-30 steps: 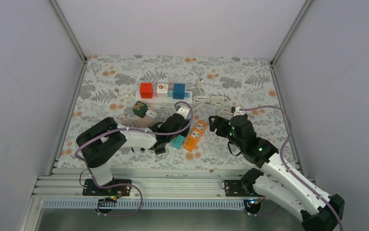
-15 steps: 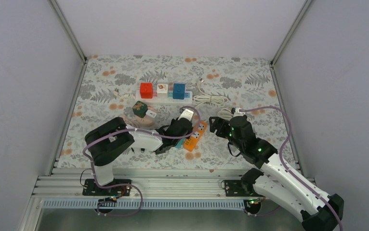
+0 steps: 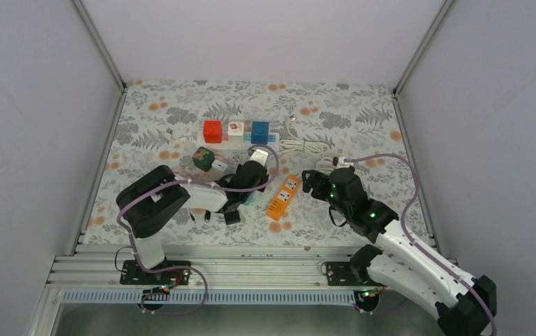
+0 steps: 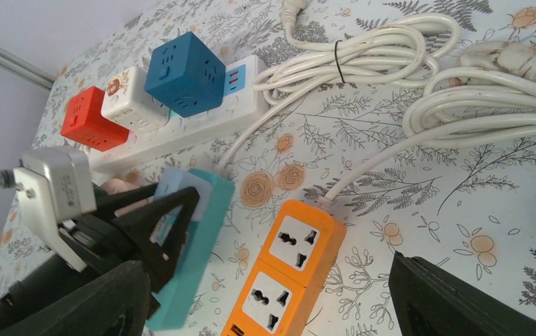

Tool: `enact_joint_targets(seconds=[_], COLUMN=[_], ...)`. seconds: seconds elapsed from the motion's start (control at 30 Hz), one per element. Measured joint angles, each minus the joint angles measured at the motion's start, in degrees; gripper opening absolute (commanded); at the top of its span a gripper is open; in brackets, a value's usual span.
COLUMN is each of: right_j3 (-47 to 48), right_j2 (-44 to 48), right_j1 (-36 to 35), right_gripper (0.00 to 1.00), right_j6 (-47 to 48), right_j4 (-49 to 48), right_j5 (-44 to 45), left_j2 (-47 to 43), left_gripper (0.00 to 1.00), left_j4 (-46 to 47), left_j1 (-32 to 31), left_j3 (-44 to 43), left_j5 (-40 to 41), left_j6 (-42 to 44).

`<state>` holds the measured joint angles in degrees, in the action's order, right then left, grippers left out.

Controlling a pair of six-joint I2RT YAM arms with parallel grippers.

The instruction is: Insert the plug

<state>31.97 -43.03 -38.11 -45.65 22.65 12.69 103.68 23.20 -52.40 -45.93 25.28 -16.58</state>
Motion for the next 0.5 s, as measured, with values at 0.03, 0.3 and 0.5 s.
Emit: enact_joint_targets(seconds=[0.03, 0.3, 0.5], right_j3=[0.0, 0.0, 0.0], right_j2=[-0.5, -3.2, -4.1], right_j1=[0.0, 0.0, 0.0], right_gripper=[0.88, 0.88, 0.88], right_j6=[0.0, 0.0, 0.0], right_j4=[-0.2, -1.6, -1.9], right_j5=[0.0, 0.0, 0.4], left_j2=[-0.3, -0.6, -1.0], left_gripper=[0.29, 0.36, 0.49], left_j4=[0.7, 1.7, -3.6], left_j1=[1.1, 3.9, 4.1], left_j3=[0.6, 1.2, 0.9], left_j5=[-1.0, -3.5, -3.7], left_j6=[0.1, 2.2, 2.4])
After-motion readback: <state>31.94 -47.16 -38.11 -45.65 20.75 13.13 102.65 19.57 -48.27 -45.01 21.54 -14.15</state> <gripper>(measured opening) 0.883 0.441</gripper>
